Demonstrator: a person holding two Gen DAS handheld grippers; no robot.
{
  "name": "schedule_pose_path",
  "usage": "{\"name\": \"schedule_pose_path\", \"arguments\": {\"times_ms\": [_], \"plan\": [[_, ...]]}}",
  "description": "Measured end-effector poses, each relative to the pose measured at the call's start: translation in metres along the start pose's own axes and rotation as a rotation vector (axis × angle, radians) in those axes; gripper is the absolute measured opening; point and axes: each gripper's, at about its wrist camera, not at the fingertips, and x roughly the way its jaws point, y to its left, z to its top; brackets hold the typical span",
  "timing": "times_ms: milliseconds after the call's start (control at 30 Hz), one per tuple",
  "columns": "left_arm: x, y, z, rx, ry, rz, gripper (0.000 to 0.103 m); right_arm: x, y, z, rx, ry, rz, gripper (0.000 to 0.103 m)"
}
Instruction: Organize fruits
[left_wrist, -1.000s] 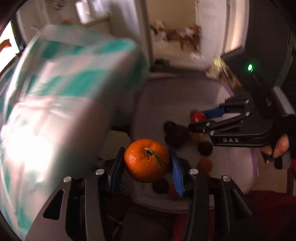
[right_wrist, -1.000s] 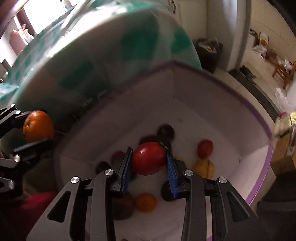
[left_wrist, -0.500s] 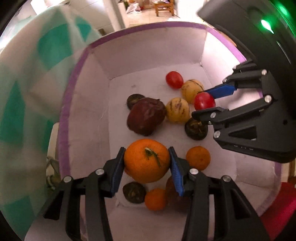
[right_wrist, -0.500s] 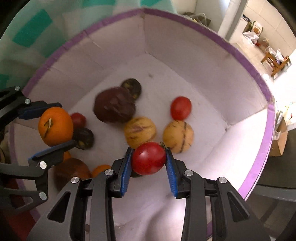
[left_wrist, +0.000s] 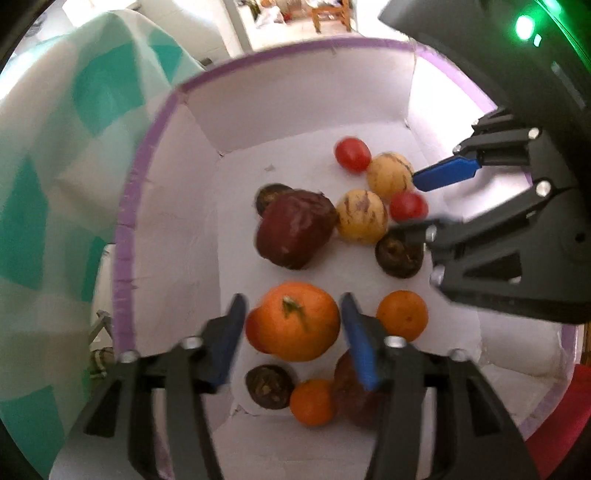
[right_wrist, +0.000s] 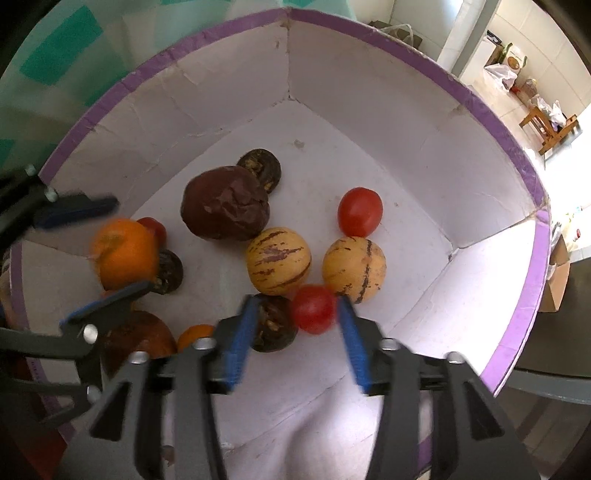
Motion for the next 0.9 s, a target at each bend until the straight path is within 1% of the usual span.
{"name": "schedule_pose_path", "arguments": {"times_ms": [33,67,133,167,200,233,267,300,367,433,900], "plan": [[-0.006,0.003,0.000,-0.011,-0.021,0.014,0.069,-0.002,0.002,0.001,-0.008,-0.008,-0.004,0.062],[-0.011,0.004,0.000,-0.020,-0.032,0.012,0.074,-0.005,0.003,0.002,-0.014,-0.015,-0.009,0.067],[-0.020,0.010,0.000,-0.046,-0.051,0.003,0.077,-0.010,0.006,0.004,-0.024,-0.030,-0.014,0.071],[-0.023,0.012,-0.001,-0.058,-0.055,0.013,0.084,-0.012,0.007,0.005,-0.026,-0.036,-0.015,0.074],[-0.026,0.013,-0.001,-0.064,-0.054,0.036,0.092,-0.013,0.007,0.005,-0.026,-0.042,-0.017,0.077],[-0.027,0.015,-0.002,-0.068,-0.047,0.079,0.094,-0.016,0.008,0.006,-0.025,-0.052,-0.022,0.080],[-0.028,0.015,-0.003,-0.071,-0.045,0.100,0.095,-0.018,0.008,0.007,-0.023,-0.058,-0.025,0.081],[-0.028,0.017,-0.005,-0.077,-0.045,0.094,0.095,-0.020,0.008,0.008,-0.020,-0.063,-0.029,0.082],[-0.029,0.021,-0.007,-0.103,-0.039,0.039,0.095,-0.020,0.008,0.009,-0.014,-0.074,-0.033,0.083],[-0.029,0.024,-0.008,-0.110,-0.032,0.015,0.095,-0.024,0.009,0.009,-0.006,-0.083,-0.034,0.084],[-0.034,0.022,-0.010,-0.104,-0.018,-0.008,0.095,-0.020,0.006,0.014,-0.002,-0.089,-0.033,0.085]]}}
